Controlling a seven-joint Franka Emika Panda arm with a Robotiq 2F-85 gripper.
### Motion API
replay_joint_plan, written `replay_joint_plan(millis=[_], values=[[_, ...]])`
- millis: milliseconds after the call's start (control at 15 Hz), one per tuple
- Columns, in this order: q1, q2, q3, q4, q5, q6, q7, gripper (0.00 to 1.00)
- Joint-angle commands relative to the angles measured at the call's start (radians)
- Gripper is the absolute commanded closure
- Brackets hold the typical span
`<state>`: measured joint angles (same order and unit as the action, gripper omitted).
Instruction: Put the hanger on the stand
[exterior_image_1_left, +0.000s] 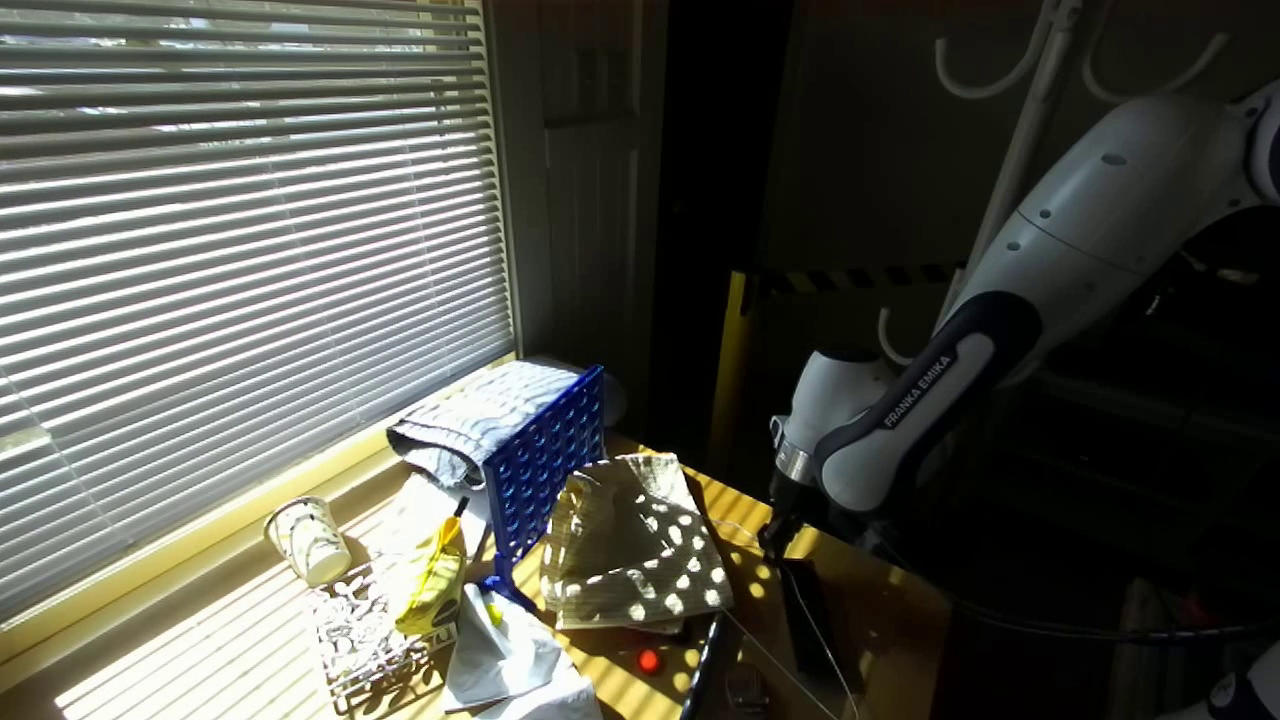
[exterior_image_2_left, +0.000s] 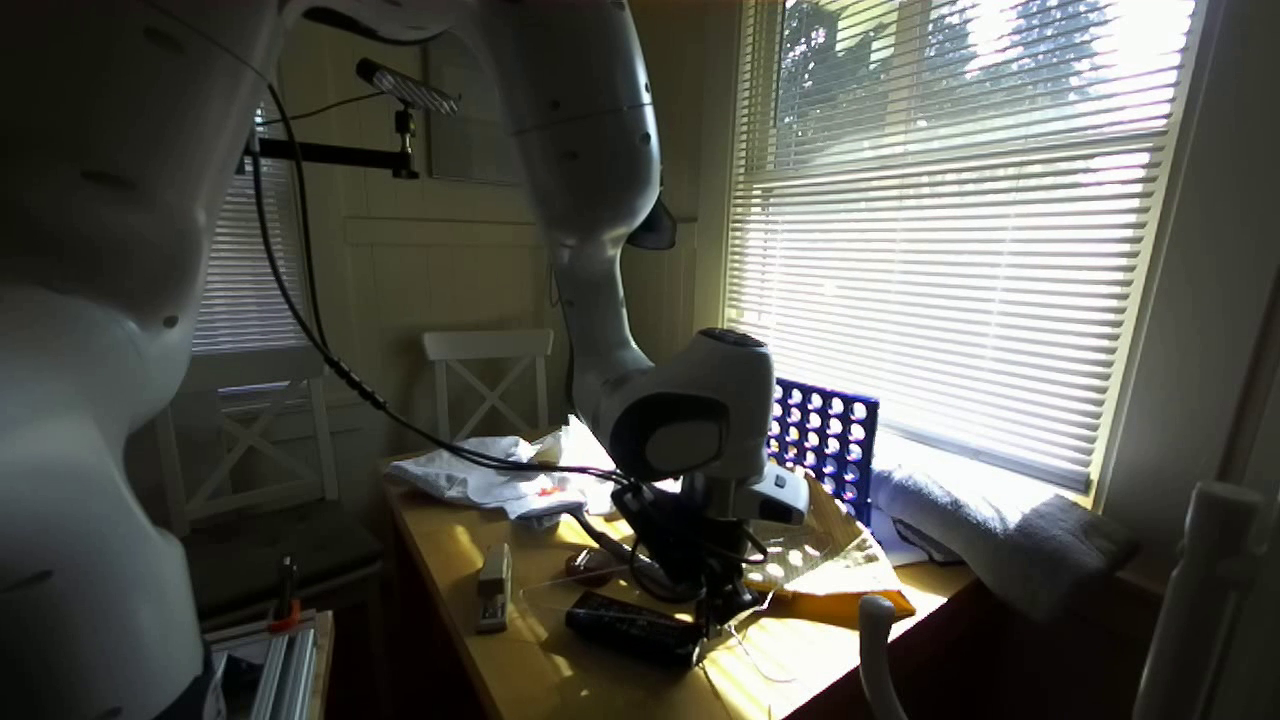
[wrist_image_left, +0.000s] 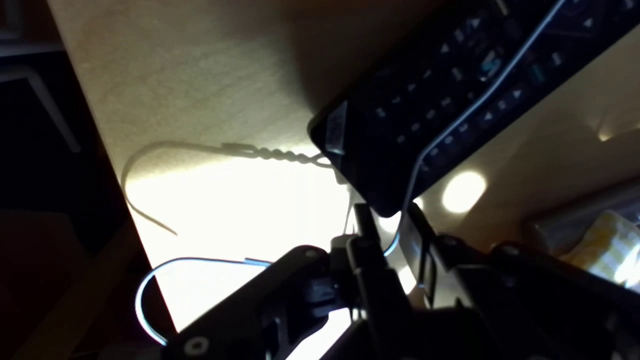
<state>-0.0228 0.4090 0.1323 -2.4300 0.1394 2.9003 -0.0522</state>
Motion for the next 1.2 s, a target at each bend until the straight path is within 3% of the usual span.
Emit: replay_joint_plan(millis=[0,467,800,1133], values=[[-0.013,-0.030,0.013,-0.016,0.000,0.003,-0.014,1.00],[-0.001,-0.101,-0.008,-0.035,-0.007,0.000,0.006,0.99],[0.049,-0.216,-0.092,-0.083,-0.057,-0.021,0.086,0.99],[0.093,-0.334,-0.211,-0.143,-0.234,-0.072,0.231,0.99]])
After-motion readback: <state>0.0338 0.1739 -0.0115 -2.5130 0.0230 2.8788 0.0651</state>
